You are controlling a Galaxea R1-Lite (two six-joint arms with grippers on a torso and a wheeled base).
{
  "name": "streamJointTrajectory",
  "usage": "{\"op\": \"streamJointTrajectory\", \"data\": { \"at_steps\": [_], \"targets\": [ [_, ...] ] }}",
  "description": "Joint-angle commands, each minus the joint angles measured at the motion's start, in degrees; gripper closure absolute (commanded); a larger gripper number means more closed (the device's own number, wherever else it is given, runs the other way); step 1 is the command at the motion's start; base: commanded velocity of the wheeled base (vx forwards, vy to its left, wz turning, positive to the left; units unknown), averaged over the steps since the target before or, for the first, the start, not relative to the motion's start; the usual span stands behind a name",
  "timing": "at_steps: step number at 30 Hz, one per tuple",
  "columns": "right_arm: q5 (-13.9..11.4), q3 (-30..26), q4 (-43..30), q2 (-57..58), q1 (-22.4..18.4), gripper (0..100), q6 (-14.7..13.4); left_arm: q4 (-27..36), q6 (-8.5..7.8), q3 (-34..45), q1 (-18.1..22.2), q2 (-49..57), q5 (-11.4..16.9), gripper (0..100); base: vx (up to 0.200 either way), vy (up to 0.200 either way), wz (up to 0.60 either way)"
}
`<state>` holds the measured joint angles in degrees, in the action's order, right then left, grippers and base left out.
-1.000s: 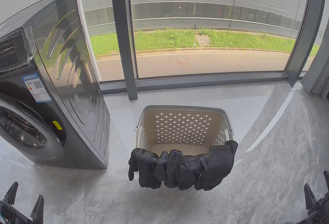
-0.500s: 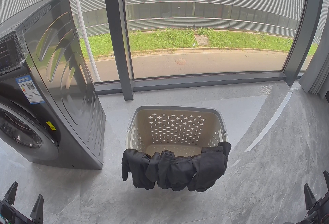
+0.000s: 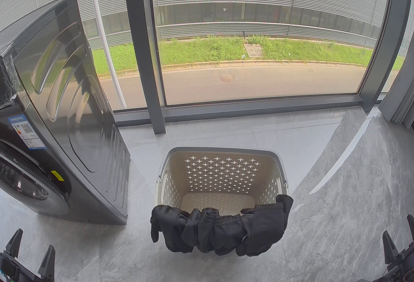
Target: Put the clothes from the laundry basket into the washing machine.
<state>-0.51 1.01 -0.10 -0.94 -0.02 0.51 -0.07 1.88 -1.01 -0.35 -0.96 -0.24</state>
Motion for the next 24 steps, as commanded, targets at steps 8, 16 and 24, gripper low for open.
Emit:
{"op": "streamJointTrajectory", "data": {
  "at_steps": [8,16,24],
  "targets": [
    [0.0,-0.9,0.0,0.9,0.0,0,0.0,0.0,-0.3,1.0,0.0,1.0,-0.5,0,0.0,0.0,0.0],
    [0.0,-0.9,0.0,0.9,0.0,0,0.0,0.0,0.14,1.0,0.0,1.0,-0.3,0,0.125,0.0,0.0],
    [0.0,-0.9,0.0,0.9,0.0,0,0.0,0.0,-0.12,1.0,0.0,1.0,-0.2,0,0.1,0.0,0.0]
  ]
}}
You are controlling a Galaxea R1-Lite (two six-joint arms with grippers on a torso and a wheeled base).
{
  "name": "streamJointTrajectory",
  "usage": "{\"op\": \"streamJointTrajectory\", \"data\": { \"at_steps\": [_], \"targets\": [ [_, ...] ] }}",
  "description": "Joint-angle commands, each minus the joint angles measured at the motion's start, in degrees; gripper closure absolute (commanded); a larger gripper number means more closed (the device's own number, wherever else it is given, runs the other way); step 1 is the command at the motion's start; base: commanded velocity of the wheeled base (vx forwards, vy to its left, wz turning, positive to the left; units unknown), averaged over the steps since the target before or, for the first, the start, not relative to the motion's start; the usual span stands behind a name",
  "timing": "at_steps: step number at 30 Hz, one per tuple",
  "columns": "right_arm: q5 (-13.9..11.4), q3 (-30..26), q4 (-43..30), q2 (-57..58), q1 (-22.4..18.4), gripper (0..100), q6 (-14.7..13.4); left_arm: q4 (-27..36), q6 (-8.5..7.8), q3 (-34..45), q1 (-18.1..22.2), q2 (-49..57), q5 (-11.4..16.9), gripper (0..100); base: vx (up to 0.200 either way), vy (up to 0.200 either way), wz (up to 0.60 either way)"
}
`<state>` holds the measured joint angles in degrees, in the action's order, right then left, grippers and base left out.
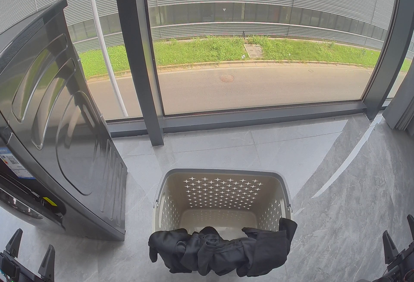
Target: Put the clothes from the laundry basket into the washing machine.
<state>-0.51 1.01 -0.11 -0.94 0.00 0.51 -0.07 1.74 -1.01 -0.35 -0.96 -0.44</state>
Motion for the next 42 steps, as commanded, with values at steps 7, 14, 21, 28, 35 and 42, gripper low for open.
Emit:
{"op": "streamJointTrajectory", "data": {
  "at_steps": [7,14,21,28,35,42],
  "targets": [
    [0.0,-0.9,0.0,0.9,0.0,0,0.0,0.0,0.28,1.0,0.0,1.0,-0.1,0,0.0,0.0,0.0],
    [0.0,-0.9,0.0,0.9,0.0,0,0.0,0.0,0.01,1.0,0.0,1.0,0.0,0,0.086,0.0,0.0],
    [0.0,-0.9,0.0,0.9,0.0,0,0.0,0.0,0.01,1.0,0.0,1.0,0.1,0,0.0,0.0,0.0],
    [0.0,-0.9,0.0,0.9,0.0,0,0.0,0.0,0.1,1.0,0.0,1.0,0.0,0,0.143,0.0,0.0],
    [0.0,-0.9,0.0,0.9,0.0,0,0.0,0.0,-0.07,1.0,0.0,1.0,0.1,0,0.0,0.0,0.0],
    [0.0,-0.9,0.0,0.9,0.0,0,0.0,0.0,-0.16,1.0,0.0,1.0,0.1,0,0.0,0.0,0.0]
  ]
}}
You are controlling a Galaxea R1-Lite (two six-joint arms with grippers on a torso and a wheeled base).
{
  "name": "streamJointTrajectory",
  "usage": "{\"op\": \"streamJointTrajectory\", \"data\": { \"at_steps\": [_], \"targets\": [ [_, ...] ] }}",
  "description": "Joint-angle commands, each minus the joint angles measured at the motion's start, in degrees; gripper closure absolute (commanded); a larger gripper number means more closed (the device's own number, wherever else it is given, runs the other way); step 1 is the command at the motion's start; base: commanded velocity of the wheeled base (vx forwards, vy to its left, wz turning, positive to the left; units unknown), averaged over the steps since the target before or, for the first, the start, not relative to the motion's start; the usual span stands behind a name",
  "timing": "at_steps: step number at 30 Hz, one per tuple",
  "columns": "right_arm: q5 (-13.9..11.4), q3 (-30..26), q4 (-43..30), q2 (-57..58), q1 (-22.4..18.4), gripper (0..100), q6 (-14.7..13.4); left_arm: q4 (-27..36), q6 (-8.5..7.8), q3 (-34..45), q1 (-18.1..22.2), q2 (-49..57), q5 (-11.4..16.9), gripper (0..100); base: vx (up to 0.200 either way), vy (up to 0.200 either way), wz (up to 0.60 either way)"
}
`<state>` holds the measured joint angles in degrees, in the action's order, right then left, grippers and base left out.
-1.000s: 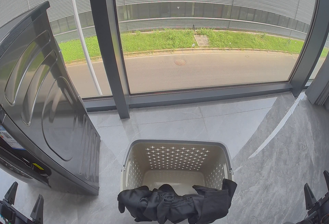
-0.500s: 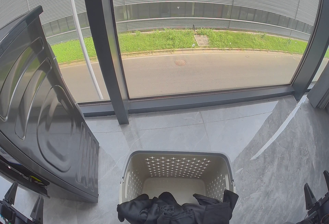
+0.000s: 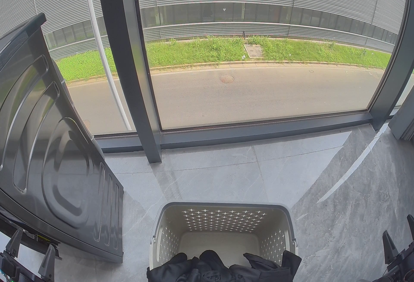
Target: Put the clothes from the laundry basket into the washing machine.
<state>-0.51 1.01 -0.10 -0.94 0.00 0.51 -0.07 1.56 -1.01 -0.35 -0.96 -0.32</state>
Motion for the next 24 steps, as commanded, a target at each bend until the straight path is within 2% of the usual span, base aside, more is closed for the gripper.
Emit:
{"op": "streamJointTrajectory", "data": {
  "at_steps": [1,24],
  "targets": [
    [0.0,-0.9,0.0,0.9,0.0,0,0.0,0.0,0.11,1.0,0.0,1.0,0.0,0,0.0,0.0,0.0],
    [0.0,-0.9,0.0,0.9,0.0,0,0.0,0.0,0.29,1.0,0.0,1.0,-0.2,0,0.0,0.0,0.0]
  ]
}}
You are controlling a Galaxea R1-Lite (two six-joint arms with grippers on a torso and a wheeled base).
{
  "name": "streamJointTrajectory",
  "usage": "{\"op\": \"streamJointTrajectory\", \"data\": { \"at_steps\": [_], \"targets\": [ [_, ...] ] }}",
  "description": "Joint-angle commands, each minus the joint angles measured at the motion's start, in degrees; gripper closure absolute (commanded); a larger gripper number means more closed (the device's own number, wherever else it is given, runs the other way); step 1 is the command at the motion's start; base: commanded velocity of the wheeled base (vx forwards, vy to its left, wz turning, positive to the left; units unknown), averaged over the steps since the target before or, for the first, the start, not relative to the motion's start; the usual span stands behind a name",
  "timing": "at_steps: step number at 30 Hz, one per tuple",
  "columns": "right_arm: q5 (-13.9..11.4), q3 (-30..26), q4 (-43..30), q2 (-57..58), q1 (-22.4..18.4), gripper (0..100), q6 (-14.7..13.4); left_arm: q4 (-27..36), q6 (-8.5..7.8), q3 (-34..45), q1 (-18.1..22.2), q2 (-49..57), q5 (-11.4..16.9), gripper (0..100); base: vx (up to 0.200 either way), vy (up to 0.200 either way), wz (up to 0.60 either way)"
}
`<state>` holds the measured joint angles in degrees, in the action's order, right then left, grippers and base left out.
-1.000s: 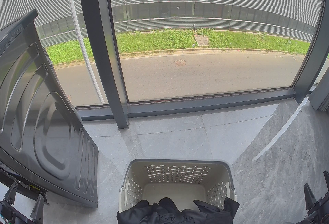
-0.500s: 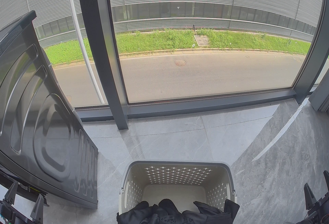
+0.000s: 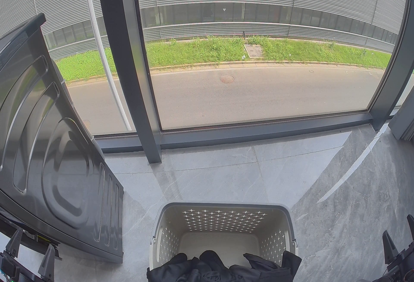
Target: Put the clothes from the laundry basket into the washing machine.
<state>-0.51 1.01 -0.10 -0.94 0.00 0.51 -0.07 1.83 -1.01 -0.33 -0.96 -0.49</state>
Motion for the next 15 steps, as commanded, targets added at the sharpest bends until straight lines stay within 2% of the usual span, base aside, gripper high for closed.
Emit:
{"op": "streamJointTrajectory", "data": {
  "at_steps": [1,13,15],
  "targets": [
    [0.0,-0.9,0.0,0.9,0.0,0,0.0,0.0,0.02,1.0,0.0,1.0,0.0,0,0.0,0.0,0.0],
    [0.0,-0.9,0.0,0.9,0.0,0,0.0,0.0,0.11,1.0,0.0,1.0,0.0,0,-0.2,0.0,0.0],
    [0.0,-0.9,0.0,0.9,0.0,0,0.0,0.0,0.11,1.0,0.0,1.0,0.0,0,0.0,0.0,0.0]
  ]
}}
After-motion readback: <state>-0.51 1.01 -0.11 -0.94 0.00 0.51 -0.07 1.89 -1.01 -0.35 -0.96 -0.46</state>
